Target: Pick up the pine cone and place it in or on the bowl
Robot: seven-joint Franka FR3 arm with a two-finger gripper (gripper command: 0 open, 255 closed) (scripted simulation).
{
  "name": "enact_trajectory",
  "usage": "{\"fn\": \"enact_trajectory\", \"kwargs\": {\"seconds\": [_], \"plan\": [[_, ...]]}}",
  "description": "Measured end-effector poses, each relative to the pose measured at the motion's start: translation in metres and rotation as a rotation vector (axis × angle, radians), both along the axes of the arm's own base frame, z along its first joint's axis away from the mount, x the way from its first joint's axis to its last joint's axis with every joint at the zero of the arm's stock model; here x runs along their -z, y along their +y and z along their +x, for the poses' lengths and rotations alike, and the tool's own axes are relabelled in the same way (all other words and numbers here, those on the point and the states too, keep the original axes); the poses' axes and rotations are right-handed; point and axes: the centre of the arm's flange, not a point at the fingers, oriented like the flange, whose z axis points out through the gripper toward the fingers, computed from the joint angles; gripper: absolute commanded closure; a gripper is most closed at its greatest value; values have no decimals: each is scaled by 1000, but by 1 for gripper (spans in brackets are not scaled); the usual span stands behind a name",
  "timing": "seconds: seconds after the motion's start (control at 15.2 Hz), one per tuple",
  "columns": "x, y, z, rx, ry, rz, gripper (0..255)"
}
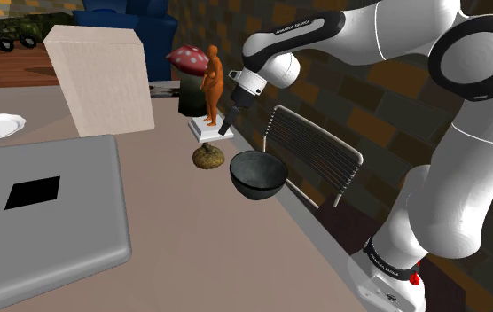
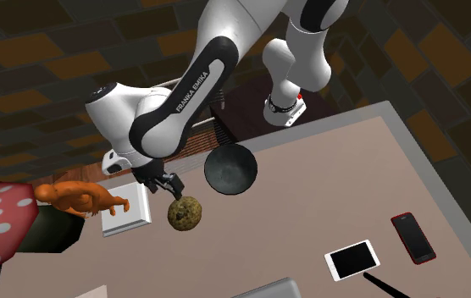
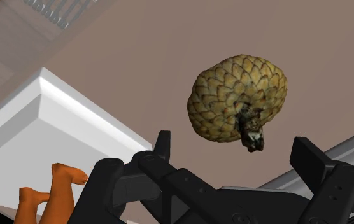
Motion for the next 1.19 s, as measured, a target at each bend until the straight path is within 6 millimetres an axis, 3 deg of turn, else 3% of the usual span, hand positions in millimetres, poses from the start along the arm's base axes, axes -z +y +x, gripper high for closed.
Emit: {"fn": "enact_trajectory", "kwargs": {"seconds": [0.13, 0.2, 0.79, 0.86, 0.92, 0.99, 1.19], "plan": [[0, 0, 0, 0, 0, 0, 0], [0, 0, 0, 0, 0, 0, 255], [0, 0, 0, 0, 0, 0, 255], [0, 0, 0, 0, 0, 0, 0], [0, 0, 0, 0, 0, 0, 0], [-5, 12, 2, -22, 3, -33, 0], [-24, 84, 3, -186, 24, -308, 0]]}}
